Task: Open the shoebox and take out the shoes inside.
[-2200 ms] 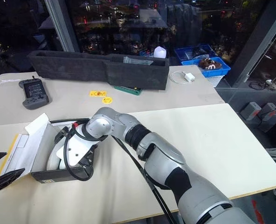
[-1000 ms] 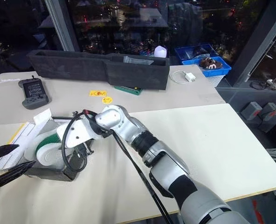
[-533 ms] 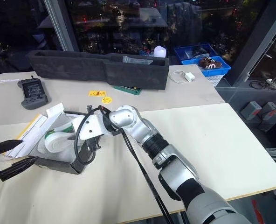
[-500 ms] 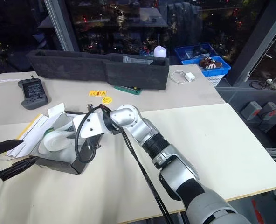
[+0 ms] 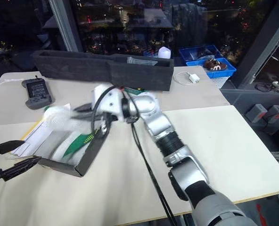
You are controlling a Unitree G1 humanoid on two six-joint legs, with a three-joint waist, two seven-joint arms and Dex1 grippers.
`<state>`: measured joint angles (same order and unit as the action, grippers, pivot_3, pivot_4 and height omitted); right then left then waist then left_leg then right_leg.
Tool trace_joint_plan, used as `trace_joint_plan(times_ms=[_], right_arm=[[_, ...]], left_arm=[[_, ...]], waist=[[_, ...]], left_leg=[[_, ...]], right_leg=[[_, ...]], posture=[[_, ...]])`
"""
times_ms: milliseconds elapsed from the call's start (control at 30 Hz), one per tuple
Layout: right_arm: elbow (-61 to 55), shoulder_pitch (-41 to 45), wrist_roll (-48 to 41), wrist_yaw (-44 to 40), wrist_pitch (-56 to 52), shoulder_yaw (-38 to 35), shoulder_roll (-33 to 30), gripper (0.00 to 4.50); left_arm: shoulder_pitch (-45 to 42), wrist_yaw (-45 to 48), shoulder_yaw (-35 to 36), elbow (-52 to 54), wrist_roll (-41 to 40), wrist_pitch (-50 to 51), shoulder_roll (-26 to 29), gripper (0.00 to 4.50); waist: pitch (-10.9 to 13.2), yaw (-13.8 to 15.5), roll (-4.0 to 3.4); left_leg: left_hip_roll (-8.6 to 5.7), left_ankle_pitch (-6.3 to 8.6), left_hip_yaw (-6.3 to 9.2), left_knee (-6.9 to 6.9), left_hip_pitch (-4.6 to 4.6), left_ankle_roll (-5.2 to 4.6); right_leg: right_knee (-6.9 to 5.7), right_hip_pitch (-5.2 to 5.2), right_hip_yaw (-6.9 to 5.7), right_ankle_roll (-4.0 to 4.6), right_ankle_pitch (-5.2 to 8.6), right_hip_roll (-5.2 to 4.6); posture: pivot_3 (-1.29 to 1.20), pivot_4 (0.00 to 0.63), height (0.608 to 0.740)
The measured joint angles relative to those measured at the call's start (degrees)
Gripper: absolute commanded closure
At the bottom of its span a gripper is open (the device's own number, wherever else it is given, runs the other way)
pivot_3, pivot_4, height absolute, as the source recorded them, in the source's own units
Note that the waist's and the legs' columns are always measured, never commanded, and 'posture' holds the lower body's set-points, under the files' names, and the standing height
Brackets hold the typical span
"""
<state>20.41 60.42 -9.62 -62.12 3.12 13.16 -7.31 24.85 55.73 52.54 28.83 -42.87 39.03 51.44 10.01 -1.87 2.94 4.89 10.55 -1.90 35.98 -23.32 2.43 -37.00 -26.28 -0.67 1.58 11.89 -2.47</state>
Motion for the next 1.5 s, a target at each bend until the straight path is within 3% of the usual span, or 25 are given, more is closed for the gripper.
trace_joint_plan(times_ms=[100, 233, 400, 567, 733, 933, 1267, 1300, 1500], right_arm=[[-2.7, 0.0, -3.4, 4.5, -6.7, -4.5, -0.4, 4.27], [-7.0, -0.6, -2.1, 17.2, -12.5, -10.0, -3.4, 4.27], [-12.4, -7.9, 10.9, 29.8, -15.9, -8.7, -11.2, 4.27], [-15.8, -17.2, 22.9, 35.9, -18.1, -4.5, -18.2, 4.27], [-18.6, -28.4, 44.1, 44.2, -17.3, 3.2, -29.3, 4.27], [-19.3, -36.5, 53.9, 49.9, -15.8, 9.8, -26.0, 4.27], [-17.5, -38.6, 52.7, 49.9, -15.0, 8.9, -18.9, 4.27], [-17.5, -38.7, 51.7, 49.5, -14.8, 8.5, -18.8, 3.34], [-19.6, -41.2, 43.5, 43.0, -16.2, 4.1, -15.5, 1.41]], left_arm=[[-0.2, -0.2, 0.0, 0.6, 0.0, 0.1, 0.0, 0.0], [-1.5, -1.0, -0.6, 0.8, -0.1, 0.5, 0.0, 0.0], [-4.6, -1.2, -3.5, 0.2, -0.1, 1.1, 0.7, 0.0], [-7.5, 0.0, -6.5, -2.6, -0.1, 0.8, 1.2, 0.0], [-11.1, 1.7, -8.1, -4.7, -2.0, 0.8, 1.2, 0.0], [-13.1, 2.1, -10.1, -4.6, -2.5, 0.8, 1.2, 0.0], [-11.3, 4.7, -10.9, -3.8, -2.2, -0.1, 1.1, 0.0], [-10.7, 5.1, -10.9, -3.5, -2.0, -0.3, 1.1, 0.0], [-9.9, 7.0, -10.8, -2.4, -1.8, -1.2, 1.7, 0.0]], waist=[[0.0, -0.3, 0.01], [0.0, -0.2, 0.0], [0.0, 0.4, 0.03], [0.0, 0.2, -0.07], [0.1, 0.5, -0.11], [0.1, -0.9, -0.09], [-0.2, -2.2, 0.4], [-0.3, -2.2, 0.47], [-0.7, -2.2, 1.02]], left_leg=[[0.03, 0.0, 0.0, -0.03, -0.01, 0.0], [-0.03, 0.0, 0.0, -0.03, -0.02, 0.0], [-0.07, 0.0, -0.01, -0.03, -0.1, 0.0], [-0.07, 0.0, -0.1, -0.04, -0.16, -0.02], [-0.1, 0.0, -0.1, -0.05, -0.22, -0.01], [-0.1, 0.0, -0.11, 0.0, -0.06, -0.01], [-0.11, 0.0, -0.12, 0.13, 0.2, -0.01], [-0.1, 0.0, -0.12, 0.12, 0.22, -0.01], [-0.07, 0.01, -0.15, 0.04, 0.54, 0.0]], right_leg=[[-0.02, -0.03, 0.0, 0.0, 0.0, 0.04], [0.0, -0.03, 0.03, 0.0, 0.0, -0.01], [0.13, -0.02, 0.06, -0.01, 0.02, -0.04], [0.15, -0.12, 0.18, -0.06, 0.01, 0.0], [0.19, -0.15, 0.2, -0.17, 0.09, -0.02], [0.06, -0.08, 0.3, -0.18, 0.08, 0.04], [0.03, 0.14, 0.4, 0.07, 0.22, 0.05], [0.03, 0.15, 0.4, 0.09, 0.22, 0.05], [0.0, 0.33, 0.47, 0.11, 0.24, 0.09]], posture=[[0.0, 0.15, 0.73], [0.0, 0.15, 0.73], [0.0, 0.15, 0.73], [0.0, 0.15, 0.73], [0.0, 0.15, 0.73], [0.0, 0.15, 0.73], [0.0, 0.15, 0.73], [0.0, 0.15, 0.73], [0.0, 0.15, 0.73]])
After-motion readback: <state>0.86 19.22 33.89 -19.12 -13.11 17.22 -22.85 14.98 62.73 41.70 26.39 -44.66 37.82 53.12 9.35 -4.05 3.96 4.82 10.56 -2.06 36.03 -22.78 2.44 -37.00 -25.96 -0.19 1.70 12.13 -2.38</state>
